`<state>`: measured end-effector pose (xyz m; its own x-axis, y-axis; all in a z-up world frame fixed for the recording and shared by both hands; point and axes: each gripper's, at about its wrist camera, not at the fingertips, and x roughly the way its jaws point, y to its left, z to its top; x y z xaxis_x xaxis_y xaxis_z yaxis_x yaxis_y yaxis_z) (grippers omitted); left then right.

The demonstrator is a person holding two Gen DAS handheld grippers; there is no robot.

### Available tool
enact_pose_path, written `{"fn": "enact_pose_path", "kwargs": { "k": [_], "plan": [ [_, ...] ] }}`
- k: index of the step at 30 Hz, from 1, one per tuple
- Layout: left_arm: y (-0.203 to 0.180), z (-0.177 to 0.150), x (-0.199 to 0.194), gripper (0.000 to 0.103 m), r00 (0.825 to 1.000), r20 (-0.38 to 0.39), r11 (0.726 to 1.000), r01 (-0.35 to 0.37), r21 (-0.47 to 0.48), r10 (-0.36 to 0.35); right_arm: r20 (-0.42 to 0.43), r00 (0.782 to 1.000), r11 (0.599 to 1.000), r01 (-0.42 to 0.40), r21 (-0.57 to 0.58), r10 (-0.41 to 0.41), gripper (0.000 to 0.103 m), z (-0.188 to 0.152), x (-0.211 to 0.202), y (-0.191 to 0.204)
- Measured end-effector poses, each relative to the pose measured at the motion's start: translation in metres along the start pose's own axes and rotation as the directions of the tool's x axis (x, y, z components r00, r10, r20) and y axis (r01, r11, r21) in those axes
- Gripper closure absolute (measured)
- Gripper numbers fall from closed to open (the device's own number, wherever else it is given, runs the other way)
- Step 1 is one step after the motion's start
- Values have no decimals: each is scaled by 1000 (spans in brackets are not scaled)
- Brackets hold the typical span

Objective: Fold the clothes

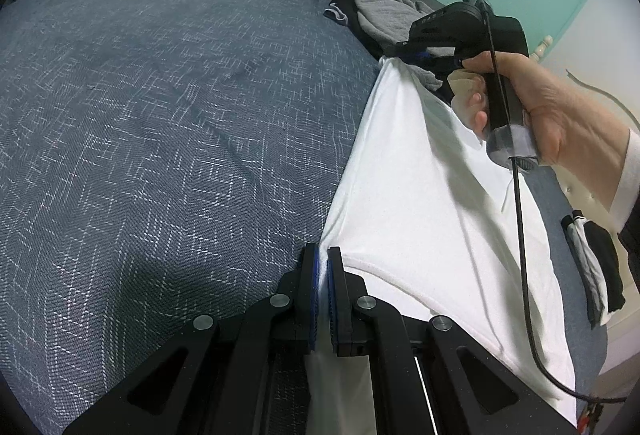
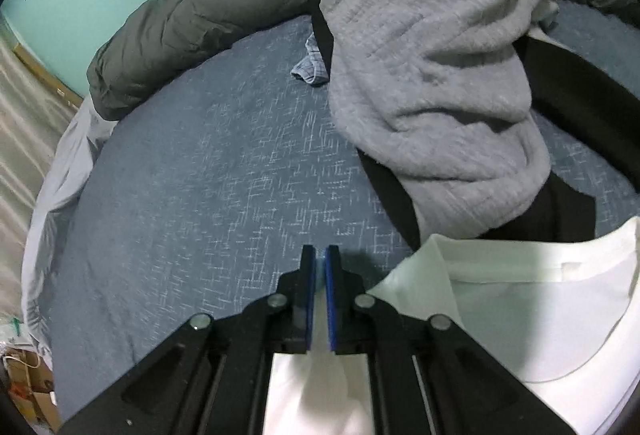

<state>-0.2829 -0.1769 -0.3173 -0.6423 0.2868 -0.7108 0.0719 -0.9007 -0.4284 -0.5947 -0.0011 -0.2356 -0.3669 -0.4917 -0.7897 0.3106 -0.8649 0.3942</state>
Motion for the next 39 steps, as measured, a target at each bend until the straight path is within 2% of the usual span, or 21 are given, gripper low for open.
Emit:
{"fn": "enact_pose_path", "kwargs": {
  "k": [6, 11, 18, 22, 25, 31, 33, 34, 39],
  "plan": [
    [-1, 0, 0, 99, 1000, 0, 1000, 0, -2, 0, 17, 998, 998, -63, 5, 63, 99, 1, 0, 0],
    [-3, 0, 2, 99, 1000, 0, 1000, 0, -2, 0, 24, 995, 994, -100, -52, 101, 98, -7, -13, 2],
    [-4, 1, 4, 99, 1000, 0, 1000, -2, -3, 2, 31, 993, 985, -108, -138, 113, 95, -10, -23, 13],
    [-4, 1, 4, 99, 1000, -1, 1000, 1, -6, -1, -18, 991, 970, -134, -201, 133, 90, -13, -23, 15],
    [-3, -1, -1, 99, 1000, -1, 1000, 4, -8, -4, -85, 989, 948, -141, -287, 121, 81, -23, -19, 22],
    [-3, -1, -3, 99, 1000, -1, 1000, 1, -8, -1, -115, 989, 933, -130, -336, 97, 79, -38, -12, 22],
    [-3, -1, -2, 99, 1000, 0, 1000, -1, -6, 1, -100, 991, 930, -117, -348, 87, 86, -38, -11, 24],
    [-2, 0, -2, 99, 1000, 0, 1000, -1, -6, 1, -90, 992, 929, -113, -353, 87, 97, -38, -12, 25],
    [-2, 0, -3, 99, 1000, 0, 1000, -1, -7, 1, -22, 996, 931, -90, -355, 88, 103, -34, -15, 30]
  ]
}}
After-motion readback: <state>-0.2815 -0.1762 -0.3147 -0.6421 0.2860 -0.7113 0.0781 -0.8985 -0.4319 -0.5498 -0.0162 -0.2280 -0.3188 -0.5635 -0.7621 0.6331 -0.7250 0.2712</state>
